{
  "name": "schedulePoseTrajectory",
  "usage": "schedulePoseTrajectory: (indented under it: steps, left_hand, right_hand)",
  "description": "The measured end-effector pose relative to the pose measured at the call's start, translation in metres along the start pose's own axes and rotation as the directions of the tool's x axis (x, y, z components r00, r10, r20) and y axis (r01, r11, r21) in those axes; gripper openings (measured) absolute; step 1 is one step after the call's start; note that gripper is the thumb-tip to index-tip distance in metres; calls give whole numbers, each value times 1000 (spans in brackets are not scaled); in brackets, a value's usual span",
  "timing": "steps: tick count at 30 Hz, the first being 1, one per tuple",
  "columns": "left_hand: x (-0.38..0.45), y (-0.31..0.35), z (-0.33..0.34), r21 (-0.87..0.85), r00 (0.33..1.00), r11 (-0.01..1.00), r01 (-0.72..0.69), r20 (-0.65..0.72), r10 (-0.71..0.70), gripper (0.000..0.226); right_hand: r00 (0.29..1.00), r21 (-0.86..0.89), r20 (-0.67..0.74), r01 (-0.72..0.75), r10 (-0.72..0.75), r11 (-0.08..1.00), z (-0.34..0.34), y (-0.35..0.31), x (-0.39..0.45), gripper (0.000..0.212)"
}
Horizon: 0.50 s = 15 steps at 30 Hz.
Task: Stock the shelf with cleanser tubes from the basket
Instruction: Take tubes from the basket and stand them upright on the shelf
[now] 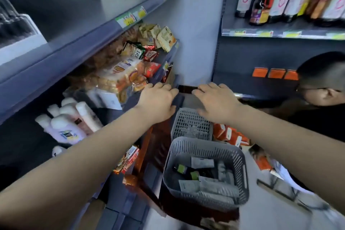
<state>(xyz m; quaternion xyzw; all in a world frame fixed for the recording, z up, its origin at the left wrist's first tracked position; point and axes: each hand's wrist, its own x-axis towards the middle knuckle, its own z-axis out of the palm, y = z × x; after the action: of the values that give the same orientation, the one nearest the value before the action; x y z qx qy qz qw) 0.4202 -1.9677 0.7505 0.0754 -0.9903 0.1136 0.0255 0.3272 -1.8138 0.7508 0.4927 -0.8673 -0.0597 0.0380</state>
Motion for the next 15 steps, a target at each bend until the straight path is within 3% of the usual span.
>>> schedulePoseTrajectory:
  steps: [8,15]
  left_hand:
    - [27,48,110,-187,971,980,-70,213,110,41]
    - [23,89,220,-329,869,944,-28,459,186,24]
  right_hand:
    - [964,144,252,-118,79,982,115,23,-11,57]
    - [870,311,491,-225,47,923,233,31,-21,54]
